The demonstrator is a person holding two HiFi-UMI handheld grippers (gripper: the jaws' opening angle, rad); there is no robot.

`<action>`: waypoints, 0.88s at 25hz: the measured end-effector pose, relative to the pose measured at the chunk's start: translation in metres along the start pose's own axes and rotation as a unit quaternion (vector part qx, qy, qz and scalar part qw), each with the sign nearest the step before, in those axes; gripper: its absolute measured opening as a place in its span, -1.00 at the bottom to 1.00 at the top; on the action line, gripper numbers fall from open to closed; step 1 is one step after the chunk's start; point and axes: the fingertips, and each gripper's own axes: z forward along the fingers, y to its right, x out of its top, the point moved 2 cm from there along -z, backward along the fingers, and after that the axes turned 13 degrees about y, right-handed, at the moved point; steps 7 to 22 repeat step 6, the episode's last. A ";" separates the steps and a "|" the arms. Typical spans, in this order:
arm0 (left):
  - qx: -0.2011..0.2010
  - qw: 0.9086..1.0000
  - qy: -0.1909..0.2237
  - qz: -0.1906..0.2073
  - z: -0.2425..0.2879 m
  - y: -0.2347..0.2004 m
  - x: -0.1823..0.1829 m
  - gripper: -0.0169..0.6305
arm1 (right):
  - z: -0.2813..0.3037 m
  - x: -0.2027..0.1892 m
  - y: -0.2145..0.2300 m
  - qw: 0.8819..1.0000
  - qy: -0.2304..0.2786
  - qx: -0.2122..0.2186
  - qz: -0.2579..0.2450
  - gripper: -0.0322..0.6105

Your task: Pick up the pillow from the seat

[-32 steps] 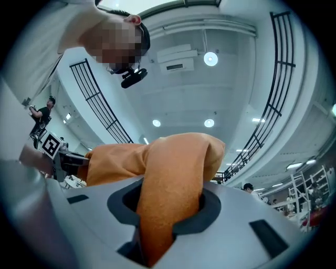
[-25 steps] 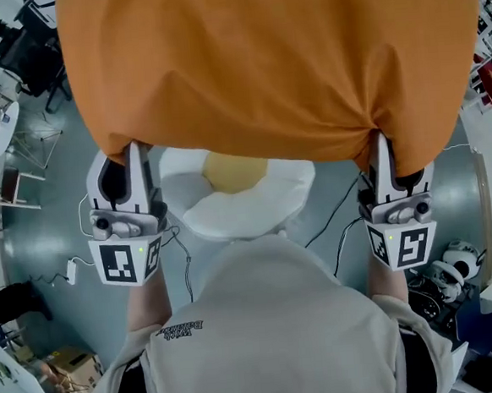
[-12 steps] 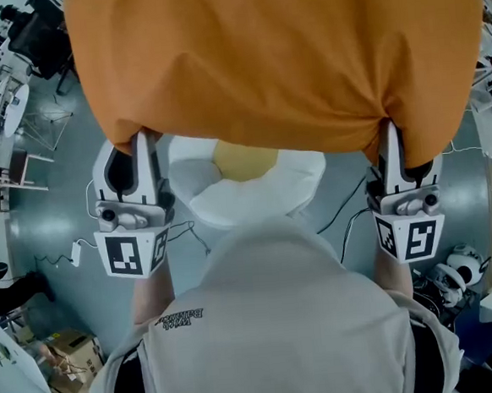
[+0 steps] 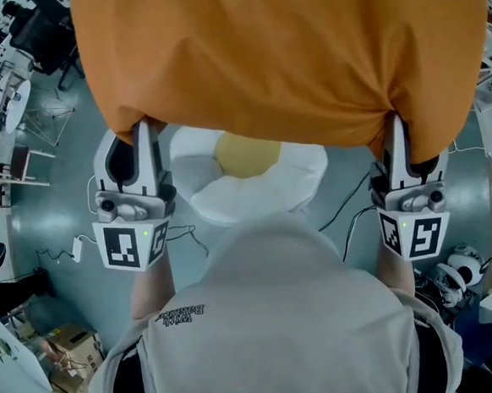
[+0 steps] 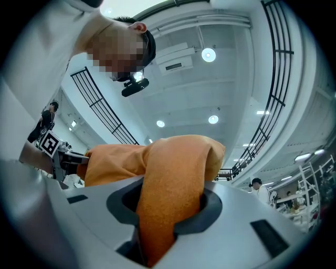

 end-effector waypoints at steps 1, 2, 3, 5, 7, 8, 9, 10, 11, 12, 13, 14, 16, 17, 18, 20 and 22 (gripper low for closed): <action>-0.001 1.000 -0.001 -0.002 0.001 0.001 -0.002 -0.81 | 0.000 -0.001 0.001 1.000 -0.001 0.000 0.000 -0.48; -0.001 1.000 -0.002 -0.003 0.002 0.001 -0.003 -0.81 | 0.001 -0.002 0.002 1.000 -0.002 0.000 0.001 -0.48; -0.001 1.000 -0.004 -0.003 0.003 0.001 -0.004 -0.81 | 0.001 -0.004 0.003 1.000 -0.004 0.000 0.002 -0.47; -0.001 1.000 -0.005 -0.003 0.003 0.002 -0.007 -0.81 | 0.001 -0.007 0.003 1.000 -0.006 -0.001 0.003 -0.47; -0.001 1.000 -0.006 -0.003 0.003 0.002 -0.008 -0.81 | 0.000 -0.008 0.004 1.000 -0.008 -0.002 0.004 -0.47; -0.001 1.000 -0.006 -0.003 0.003 0.002 -0.008 -0.81 | 0.000 -0.008 0.004 1.000 -0.008 -0.002 0.004 -0.47; -0.001 1.000 -0.006 -0.003 0.003 0.002 -0.008 -0.81 | 0.000 -0.008 0.004 1.000 -0.008 -0.002 0.004 -0.47; -0.001 1.000 -0.006 -0.003 0.003 0.002 -0.008 -0.81 | 0.000 -0.008 0.004 1.000 -0.008 -0.002 0.004 -0.47; -0.001 1.000 -0.006 -0.003 0.003 0.002 -0.008 -0.81 | 0.000 -0.008 0.004 1.000 -0.008 -0.002 0.004 -0.47; -0.001 1.000 -0.006 -0.003 0.003 0.002 -0.008 -0.81 | 0.000 -0.008 0.004 1.000 -0.008 -0.002 0.004 -0.47; -0.001 1.000 -0.006 -0.003 0.003 0.002 -0.008 -0.81 | 0.000 -0.008 0.004 1.000 -0.008 -0.002 0.004 -0.47; -0.001 1.000 -0.006 -0.003 0.003 0.002 -0.008 -0.81 | 0.000 -0.008 0.004 1.000 -0.008 -0.002 0.004 -0.47; -0.001 1.000 -0.006 -0.003 0.003 0.002 -0.008 -0.81 | 0.000 -0.008 0.004 1.000 -0.008 -0.002 0.004 -0.47; -0.001 1.000 -0.006 -0.003 0.003 0.002 -0.008 -0.81 | 0.000 -0.008 0.004 1.000 -0.008 -0.002 0.004 -0.47; -0.001 1.000 -0.006 -0.003 0.003 0.002 -0.008 -0.81 | 0.000 -0.008 0.004 1.000 -0.008 -0.002 0.004 -0.47; -0.001 1.000 -0.006 -0.003 0.003 0.002 -0.008 -0.81 | 0.000 -0.008 0.004 1.000 -0.008 -0.002 0.004 -0.47; -0.001 1.000 -0.006 -0.003 0.003 0.002 -0.008 -0.81 | 0.000 -0.008 0.004 1.000 -0.008 -0.002 0.004 -0.47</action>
